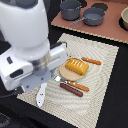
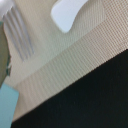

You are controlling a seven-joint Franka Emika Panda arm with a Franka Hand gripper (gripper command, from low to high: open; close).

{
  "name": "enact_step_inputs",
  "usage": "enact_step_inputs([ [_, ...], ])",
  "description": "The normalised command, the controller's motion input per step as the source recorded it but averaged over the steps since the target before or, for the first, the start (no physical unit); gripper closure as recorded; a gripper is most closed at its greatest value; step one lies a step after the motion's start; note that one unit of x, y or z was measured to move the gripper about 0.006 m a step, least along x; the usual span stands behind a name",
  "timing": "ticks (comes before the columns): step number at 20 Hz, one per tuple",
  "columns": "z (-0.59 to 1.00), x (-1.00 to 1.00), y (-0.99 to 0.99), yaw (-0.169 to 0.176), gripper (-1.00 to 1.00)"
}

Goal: Interact with the objects in diverse but meaningful ways.

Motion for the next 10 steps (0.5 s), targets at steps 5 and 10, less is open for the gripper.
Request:
enact_step_inputs([
  [5,0.12,-0.55,0.56,0.088,-1.0],
  [10,0.12,-0.49,0.65,0.069,-1.0],
])
